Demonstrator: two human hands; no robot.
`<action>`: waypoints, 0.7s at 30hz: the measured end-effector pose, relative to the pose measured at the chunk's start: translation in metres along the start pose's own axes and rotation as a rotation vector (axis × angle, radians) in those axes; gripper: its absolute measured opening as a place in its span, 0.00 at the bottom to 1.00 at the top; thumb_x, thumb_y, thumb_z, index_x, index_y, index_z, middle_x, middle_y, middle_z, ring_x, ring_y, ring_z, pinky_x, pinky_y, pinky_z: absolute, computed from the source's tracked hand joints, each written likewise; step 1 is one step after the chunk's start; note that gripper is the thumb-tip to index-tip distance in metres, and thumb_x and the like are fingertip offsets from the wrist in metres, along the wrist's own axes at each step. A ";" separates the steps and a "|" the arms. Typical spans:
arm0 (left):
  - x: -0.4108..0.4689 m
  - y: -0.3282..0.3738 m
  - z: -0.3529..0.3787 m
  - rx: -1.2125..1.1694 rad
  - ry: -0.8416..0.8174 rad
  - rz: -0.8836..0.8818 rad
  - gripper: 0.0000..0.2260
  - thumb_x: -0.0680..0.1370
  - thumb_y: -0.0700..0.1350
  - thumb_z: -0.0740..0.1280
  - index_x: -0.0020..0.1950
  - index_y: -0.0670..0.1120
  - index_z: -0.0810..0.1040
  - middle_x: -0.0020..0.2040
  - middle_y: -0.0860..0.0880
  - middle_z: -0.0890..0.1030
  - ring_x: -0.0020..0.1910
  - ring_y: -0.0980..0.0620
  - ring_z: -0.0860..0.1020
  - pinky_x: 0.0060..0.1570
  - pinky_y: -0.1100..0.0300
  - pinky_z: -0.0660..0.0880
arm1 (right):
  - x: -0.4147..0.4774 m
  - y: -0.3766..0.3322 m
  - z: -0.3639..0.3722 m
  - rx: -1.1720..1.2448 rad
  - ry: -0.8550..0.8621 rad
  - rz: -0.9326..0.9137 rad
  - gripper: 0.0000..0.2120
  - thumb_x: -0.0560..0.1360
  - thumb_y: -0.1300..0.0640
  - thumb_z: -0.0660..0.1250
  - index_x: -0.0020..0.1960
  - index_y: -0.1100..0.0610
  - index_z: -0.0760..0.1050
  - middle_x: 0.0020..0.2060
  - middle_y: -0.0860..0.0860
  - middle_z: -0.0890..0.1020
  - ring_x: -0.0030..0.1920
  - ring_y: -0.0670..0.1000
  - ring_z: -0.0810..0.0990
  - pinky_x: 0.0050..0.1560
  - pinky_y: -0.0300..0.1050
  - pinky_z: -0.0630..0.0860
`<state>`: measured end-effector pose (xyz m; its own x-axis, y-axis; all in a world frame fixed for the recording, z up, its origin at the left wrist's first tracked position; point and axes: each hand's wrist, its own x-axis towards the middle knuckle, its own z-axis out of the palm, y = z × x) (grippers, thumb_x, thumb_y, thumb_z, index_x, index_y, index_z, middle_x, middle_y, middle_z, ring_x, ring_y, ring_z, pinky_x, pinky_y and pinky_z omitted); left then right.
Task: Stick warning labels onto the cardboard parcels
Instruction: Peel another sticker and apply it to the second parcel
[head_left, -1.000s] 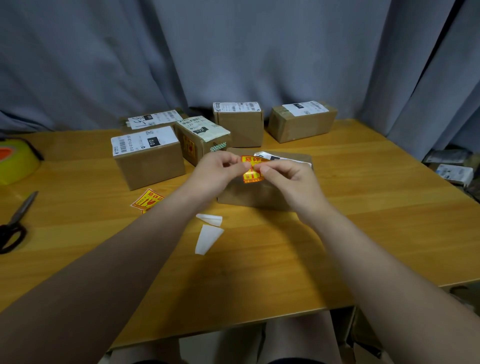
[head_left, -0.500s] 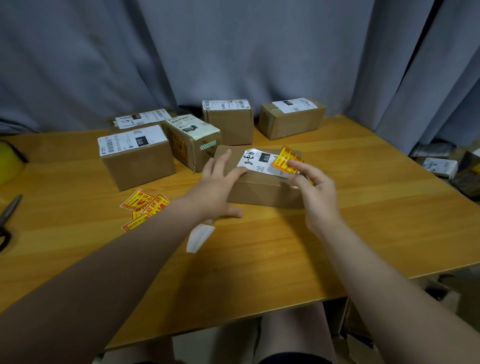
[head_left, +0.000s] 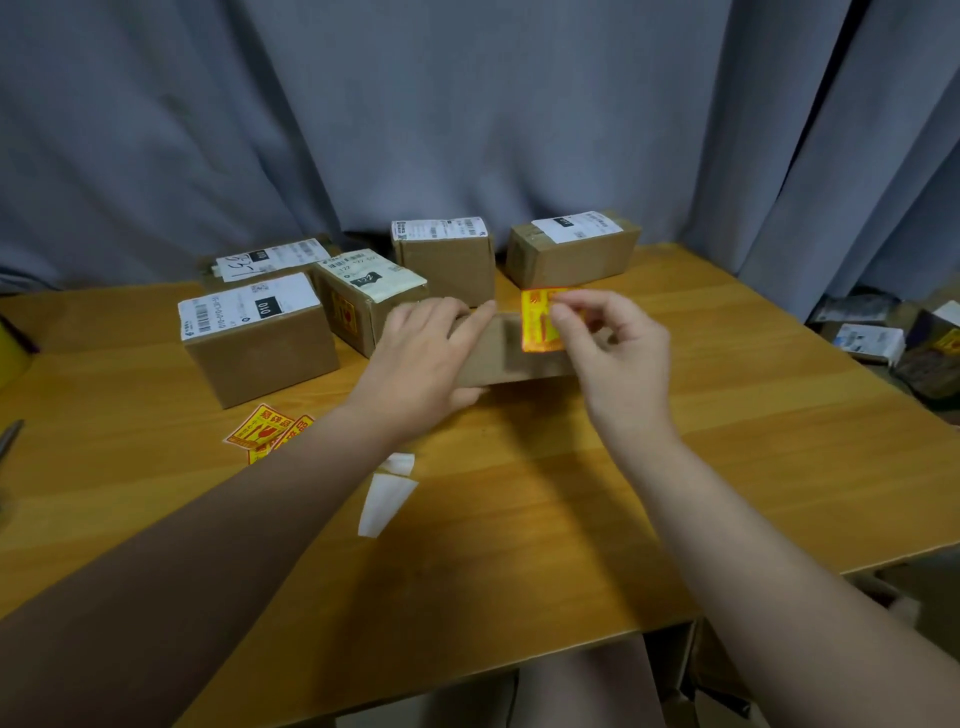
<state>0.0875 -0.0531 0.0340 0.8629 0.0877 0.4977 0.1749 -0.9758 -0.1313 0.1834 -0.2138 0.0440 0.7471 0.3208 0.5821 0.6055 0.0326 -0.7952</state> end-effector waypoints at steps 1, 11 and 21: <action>0.001 -0.001 -0.001 -0.037 -0.013 0.002 0.36 0.70 0.55 0.71 0.73 0.44 0.63 0.61 0.42 0.72 0.61 0.43 0.71 0.61 0.46 0.65 | -0.002 0.000 0.002 0.004 -0.054 0.009 0.05 0.74 0.56 0.69 0.47 0.46 0.80 0.40 0.44 0.81 0.44 0.50 0.78 0.47 0.49 0.76; -0.002 -0.006 0.002 -0.143 -0.002 0.000 0.36 0.69 0.57 0.72 0.72 0.46 0.63 0.64 0.45 0.72 0.63 0.45 0.71 0.63 0.48 0.66 | -0.003 0.005 0.017 -0.087 -0.119 0.130 0.07 0.71 0.48 0.67 0.40 0.34 0.77 0.40 0.39 0.81 0.50 0.49 0.79 0.60 0.59 0.70; -0.002 -0.010 0.002 -0.155 -0.029 0.001 0.36 0.70 0.57 0.71 0.73 0.49 0.61 0.65 0.47 0.71 0.64 0.47 0.69 0.64 0.49 0.65 | -0.002 0.007 0.016 -0.227 -0.134 0.114 0.05 0.76 0.53 0.67 0.49 0.45 0.79 0.44 0.43 0.81 0.51 0.45 0.74 0.57 0.47 0.59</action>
<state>0.0849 -0.0435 0.0320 0.8765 0.0907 0.4728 0.1012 -0.9949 0.0031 0.1817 -0.1994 0.0341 0.7802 0.4327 0.4517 0.5769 -0.2185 -0.7870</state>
